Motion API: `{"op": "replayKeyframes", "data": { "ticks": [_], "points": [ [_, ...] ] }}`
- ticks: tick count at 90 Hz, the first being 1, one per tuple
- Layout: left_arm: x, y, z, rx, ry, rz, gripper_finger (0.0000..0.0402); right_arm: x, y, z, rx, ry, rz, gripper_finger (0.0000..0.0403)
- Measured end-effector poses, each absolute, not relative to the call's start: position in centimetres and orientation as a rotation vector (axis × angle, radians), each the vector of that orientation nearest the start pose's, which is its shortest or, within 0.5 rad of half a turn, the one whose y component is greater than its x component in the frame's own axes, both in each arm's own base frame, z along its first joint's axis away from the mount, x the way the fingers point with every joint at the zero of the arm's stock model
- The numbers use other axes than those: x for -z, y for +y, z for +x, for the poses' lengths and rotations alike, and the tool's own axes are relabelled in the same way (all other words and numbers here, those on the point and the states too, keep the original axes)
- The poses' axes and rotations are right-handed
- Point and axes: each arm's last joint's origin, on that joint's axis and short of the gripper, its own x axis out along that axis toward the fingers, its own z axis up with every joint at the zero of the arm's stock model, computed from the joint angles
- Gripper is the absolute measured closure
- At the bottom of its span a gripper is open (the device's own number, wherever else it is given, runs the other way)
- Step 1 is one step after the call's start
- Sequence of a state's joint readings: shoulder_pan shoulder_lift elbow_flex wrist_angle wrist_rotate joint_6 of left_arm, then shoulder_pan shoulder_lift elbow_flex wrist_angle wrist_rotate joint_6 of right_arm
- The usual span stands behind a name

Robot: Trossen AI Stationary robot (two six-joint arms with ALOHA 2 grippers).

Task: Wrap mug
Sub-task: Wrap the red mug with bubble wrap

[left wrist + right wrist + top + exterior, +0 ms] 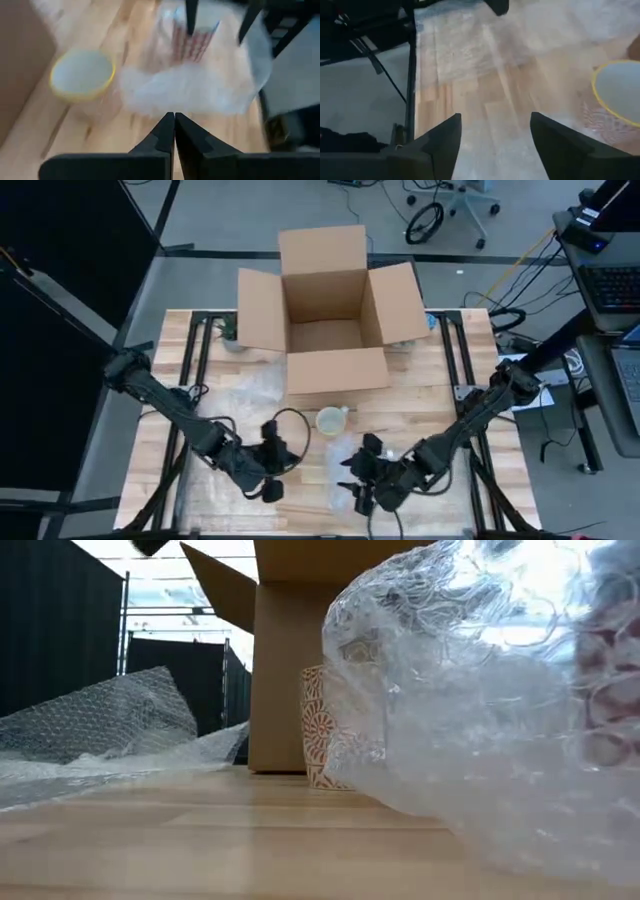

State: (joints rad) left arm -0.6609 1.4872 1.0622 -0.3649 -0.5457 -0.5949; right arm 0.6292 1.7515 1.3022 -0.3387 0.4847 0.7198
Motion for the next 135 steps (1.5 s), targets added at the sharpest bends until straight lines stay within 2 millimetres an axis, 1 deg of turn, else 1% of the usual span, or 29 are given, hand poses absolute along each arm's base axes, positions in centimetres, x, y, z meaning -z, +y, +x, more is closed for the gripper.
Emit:
{"op": "replayKeyframes", "data": {
  "ticks": [7,17,24,31,39,46,56,70,78,86,98,111,114,123,130,135],
  "points": [
    [-24.8,-17.5,24.6,-0.098,0.654,-0.148,0.0401,-23.2,20.8,32.5,0.110,0.726,0.327,0.0153],
    [-23.5,-17.2,23.8,-0.122,0.669,-0.168,0.0401,-21.5,20.2,33.8,0.156,0.739,0.374,0.0151],
    [-22.3,-16.8,23.3,-0.141,0.692,-0.173,0.0401,-20.7,19.6,34.4,0.201,0.750,0.407,0.0155],
    [-21.9,-16.7,23.2,-0.149,0.686,-0.203,0.0401,-19.9,19.1,34.8,0.244,0.765,0.441,0.0162],
    [-21.4,-16.6,23.0,-0.151,0.695,-0.197,0.0401,-19.4,18.6,35.2,0.283,0.765,0.476,0.0169],
    [-21.4,-16.7,23.1,-0.146,0.686,-0.205,0.0401,-19.0,18.2,35.6,0.306,0.764,0.500,0.0175],
    [-21.4,-16.6,23.1,-0.149,0.686,-0.198,0.0401,-18.0,17.9,36.0,0.343,0.782,0.518,0.0182],
    [-21.4,-16.6,23.1,-0.151,0.684,-0.195,0.0401,-17.1,17.9,36.1,0.373,0.800,0.540,0.0194],
    [-21.4,-16.5,23.1,-0.160,0.679,-0.190,0.0401,-16.3,17.9,35.9,0.403,0.834,0.543,0.0209],
    [-21.4,-16.5,23.1,-0.162,0.677,-0.189,0.0401,-15.6,17.8,35.8,0.423,0.875,0.552,0.0234],
    [-21.4,-16.6,23.2,-0.158,0.667,-0.193,0.0401,-15.4,17.9,35.6,0.414,0.911,0.545,0.0286],
    [-21.5,-16.6,23.3,-0.155,0.655,-0.198,0.0401,-15.3,17.9,35.5,0.386,0.944,0.521,0.0376],
    [-21.5,-16.6,23.3,-0.156,0.657,-0.197,0.0401,-15.3,18.0,35.5,0.378,0.947,0.511,0.0389],
    [-21.5,-16.6,23.3,-0.156,0.657,-0.197,0.0401,-15.7,18.0,35.3,0.362,0.947,0.496,0.0395],
    [-21.5,-16.6,23.3,-0.158,0.655,-0.196,0.0401,-17.0,18.1,35.1,0.327,0.929,0.474,0.0401],
    [-21.5,-16.6,23.3,-0.158,0.654,-0.196,0.0401,-18.4,18.3,34.9,0.299,0.907,0.465,0.0402]
  ]
}}
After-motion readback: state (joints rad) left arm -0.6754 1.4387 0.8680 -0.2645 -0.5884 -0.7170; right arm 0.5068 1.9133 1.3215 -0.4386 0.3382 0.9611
